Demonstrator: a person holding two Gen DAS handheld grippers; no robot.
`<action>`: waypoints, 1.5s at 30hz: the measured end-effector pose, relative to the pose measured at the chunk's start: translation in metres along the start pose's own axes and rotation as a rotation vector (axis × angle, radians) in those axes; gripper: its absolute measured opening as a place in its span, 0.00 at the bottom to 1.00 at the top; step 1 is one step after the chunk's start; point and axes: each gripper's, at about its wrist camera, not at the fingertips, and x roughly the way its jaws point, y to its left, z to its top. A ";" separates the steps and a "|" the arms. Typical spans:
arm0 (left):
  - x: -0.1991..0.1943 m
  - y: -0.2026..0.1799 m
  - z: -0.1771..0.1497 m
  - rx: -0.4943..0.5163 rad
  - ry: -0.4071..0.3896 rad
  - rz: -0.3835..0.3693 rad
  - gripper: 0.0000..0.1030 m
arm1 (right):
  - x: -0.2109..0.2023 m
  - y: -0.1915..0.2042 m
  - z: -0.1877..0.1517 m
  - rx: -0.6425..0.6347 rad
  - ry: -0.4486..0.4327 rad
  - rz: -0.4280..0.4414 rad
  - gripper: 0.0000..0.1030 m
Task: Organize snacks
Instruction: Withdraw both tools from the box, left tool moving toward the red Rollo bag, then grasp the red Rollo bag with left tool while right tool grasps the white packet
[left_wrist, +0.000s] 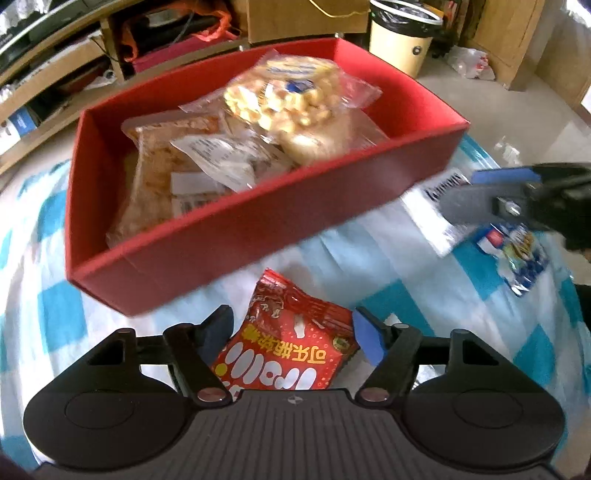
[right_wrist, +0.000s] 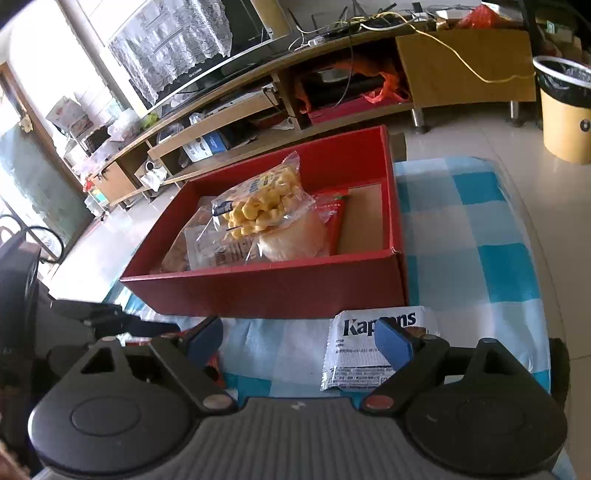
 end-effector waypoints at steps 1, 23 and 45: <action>-0.001 -0.003 -0.003 0.004 0.005 -0.002 0.74 | 0.000 0.000 0.000 0.002 0.004 0.001 0.84; -0.015 -0.022 -0.038 0.052 0.066 0.037 0.80 | -0.016 0.022 -0.040 -0.040 0.052 -0.021 0.84; -0.038 0.028 -0.083 -0.228 0.072 0.133 0.80 | 0.011 0.102 -0.106 -0.349 0.269 -0.006 0.86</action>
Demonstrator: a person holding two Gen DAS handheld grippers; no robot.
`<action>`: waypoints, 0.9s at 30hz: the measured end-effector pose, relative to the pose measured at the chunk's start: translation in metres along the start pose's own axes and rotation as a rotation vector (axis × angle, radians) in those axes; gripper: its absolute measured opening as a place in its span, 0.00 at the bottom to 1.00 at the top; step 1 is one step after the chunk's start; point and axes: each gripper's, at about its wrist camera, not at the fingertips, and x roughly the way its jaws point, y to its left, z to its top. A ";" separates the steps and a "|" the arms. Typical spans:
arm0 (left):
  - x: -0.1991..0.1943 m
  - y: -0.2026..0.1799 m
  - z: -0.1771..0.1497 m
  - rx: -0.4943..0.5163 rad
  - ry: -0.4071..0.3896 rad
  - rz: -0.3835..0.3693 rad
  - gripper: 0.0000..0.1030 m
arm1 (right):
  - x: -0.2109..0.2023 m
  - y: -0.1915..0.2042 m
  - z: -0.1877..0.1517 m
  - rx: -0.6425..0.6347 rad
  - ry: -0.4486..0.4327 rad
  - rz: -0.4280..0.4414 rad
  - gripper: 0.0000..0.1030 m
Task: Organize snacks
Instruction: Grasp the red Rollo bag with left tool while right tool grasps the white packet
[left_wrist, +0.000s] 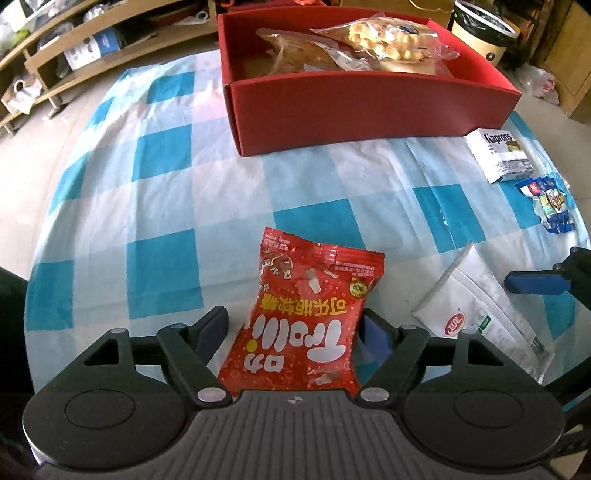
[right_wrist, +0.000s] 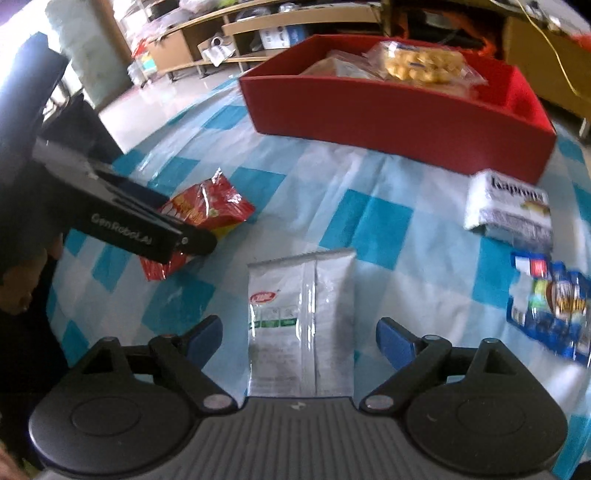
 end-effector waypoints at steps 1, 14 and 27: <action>0.000 -0.001 0.000 0.001 -0.003 0.002 0.80 | 0.001 0.002 0.001 -0.007 0.005 -0.003 0.86; 0.004 -0.018 -0.003 0.103 -0.041 0.089 0.86 | 0.011 0.022 -0.007 -0.131 0.008 -0.065 0.98; -0.003 -0.024 -0.011 0.110 -0.065 0.064 0.60 | -0.009 0.009 -0.011 -0.109 -0.018 -0.124 0.39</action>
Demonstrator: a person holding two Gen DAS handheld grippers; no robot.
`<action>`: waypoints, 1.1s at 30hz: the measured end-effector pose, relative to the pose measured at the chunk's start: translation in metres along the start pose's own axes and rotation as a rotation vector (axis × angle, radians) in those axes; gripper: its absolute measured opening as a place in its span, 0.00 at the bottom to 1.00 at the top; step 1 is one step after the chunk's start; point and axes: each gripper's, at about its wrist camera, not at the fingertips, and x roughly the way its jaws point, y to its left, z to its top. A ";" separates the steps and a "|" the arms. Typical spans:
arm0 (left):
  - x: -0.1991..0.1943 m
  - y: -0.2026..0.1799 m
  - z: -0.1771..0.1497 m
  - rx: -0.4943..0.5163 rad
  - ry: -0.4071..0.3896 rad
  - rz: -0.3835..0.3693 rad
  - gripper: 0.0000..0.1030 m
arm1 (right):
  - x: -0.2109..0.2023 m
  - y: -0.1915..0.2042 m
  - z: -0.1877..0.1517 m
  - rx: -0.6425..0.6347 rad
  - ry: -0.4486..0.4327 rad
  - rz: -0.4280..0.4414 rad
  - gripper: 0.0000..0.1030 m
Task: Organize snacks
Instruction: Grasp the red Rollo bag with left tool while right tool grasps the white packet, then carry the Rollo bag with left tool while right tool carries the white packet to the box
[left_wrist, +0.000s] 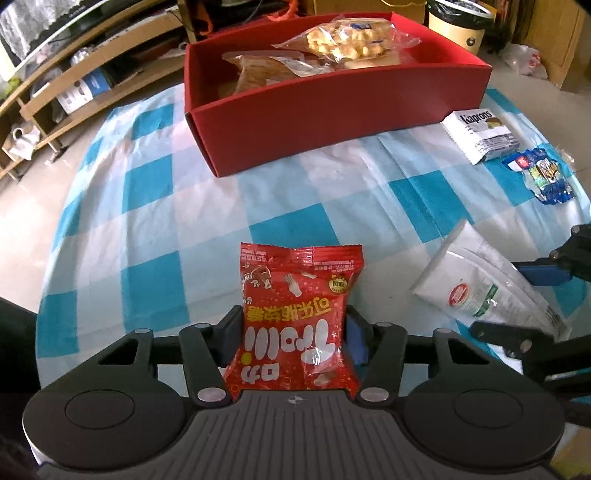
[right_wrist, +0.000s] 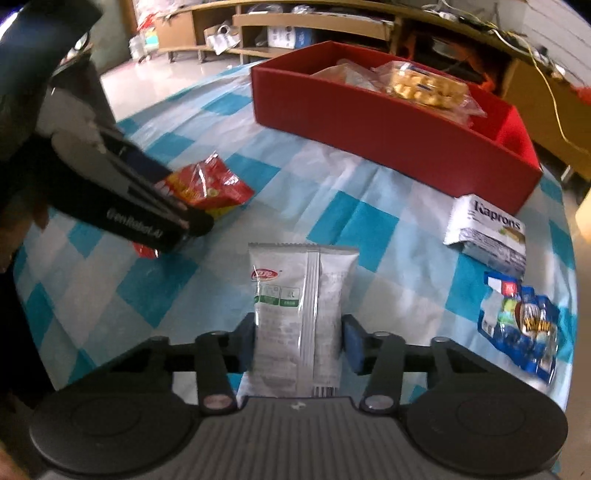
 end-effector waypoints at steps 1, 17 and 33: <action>0.000 0.001 0.000 -0.005 0.002 -0.003 0.60 | -0.002 -0.002 0.000 0.014 -0.005 0.004 0.37; -0.015 -0.001 0.010 -0.041 -0.047 -0.010 0.58 | -0.017 -0.040 0.008 0.206 -0.110 0.009 0.33; -0.022 -0.008 0.033 -0.057 -0.092 -0.022 0.59 | -0.022 -0.066 0.025 0.292 -0.223 0.009 0.33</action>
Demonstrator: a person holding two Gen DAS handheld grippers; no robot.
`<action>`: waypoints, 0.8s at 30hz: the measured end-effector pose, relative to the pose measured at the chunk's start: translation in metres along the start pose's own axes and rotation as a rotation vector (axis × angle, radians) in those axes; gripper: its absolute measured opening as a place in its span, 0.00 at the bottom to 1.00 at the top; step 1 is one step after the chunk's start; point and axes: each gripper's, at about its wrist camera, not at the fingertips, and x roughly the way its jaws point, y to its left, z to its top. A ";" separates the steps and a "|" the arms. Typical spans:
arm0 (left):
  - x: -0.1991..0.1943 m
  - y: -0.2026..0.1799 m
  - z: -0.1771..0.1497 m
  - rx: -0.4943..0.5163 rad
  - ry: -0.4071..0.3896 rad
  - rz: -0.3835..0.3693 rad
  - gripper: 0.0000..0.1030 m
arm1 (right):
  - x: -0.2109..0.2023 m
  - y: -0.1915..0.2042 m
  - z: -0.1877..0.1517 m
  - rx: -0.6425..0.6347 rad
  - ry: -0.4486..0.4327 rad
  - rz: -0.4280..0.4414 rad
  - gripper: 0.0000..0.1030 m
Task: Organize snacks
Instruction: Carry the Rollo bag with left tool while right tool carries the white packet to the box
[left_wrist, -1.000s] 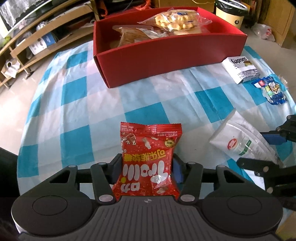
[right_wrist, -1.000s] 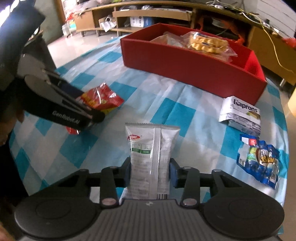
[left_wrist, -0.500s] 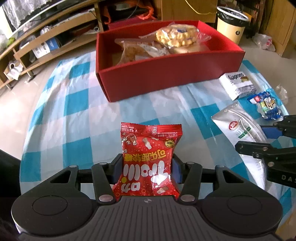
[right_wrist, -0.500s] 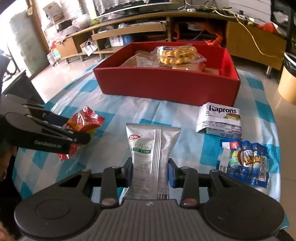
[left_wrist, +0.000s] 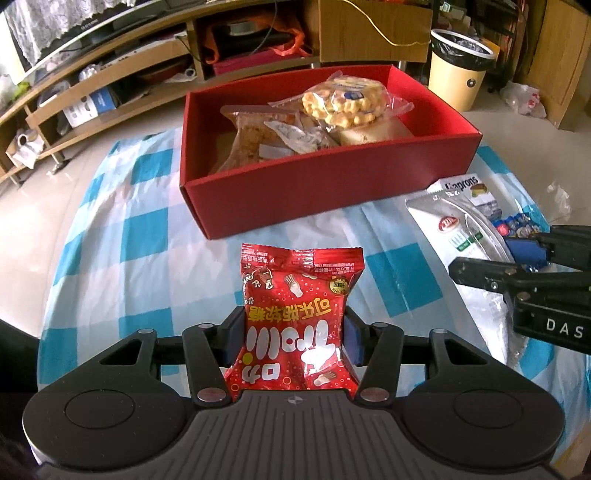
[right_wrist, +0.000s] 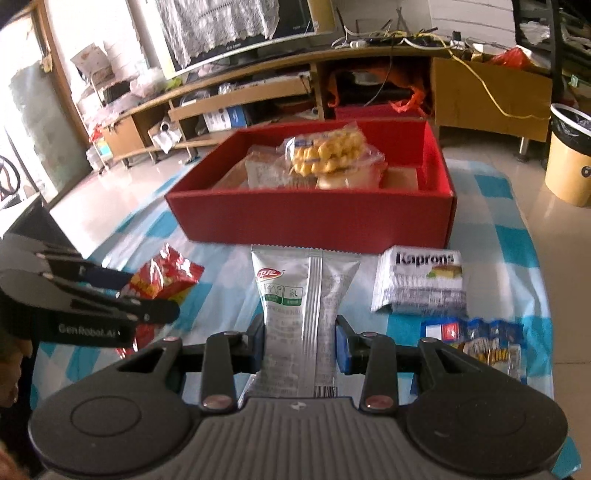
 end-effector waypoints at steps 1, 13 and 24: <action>0.000 -0.001 0.002 0.001 -0.003 0.001 0.59 | 0.001 -0.001 0.002 0.003 -0.005 0.001 0.33; 0.003 -0.005 0.022 -0.012 -0.023 -0.011 0.59 | 0.006 -0.021 0.025 0.060 -0.075 0.004 0.33; 0.002 -0.007 0.046 -0.018 -0.067 -0.006 0.59 | 0.006 -0.034 0.051 0.082 -0.155 0.016 0.33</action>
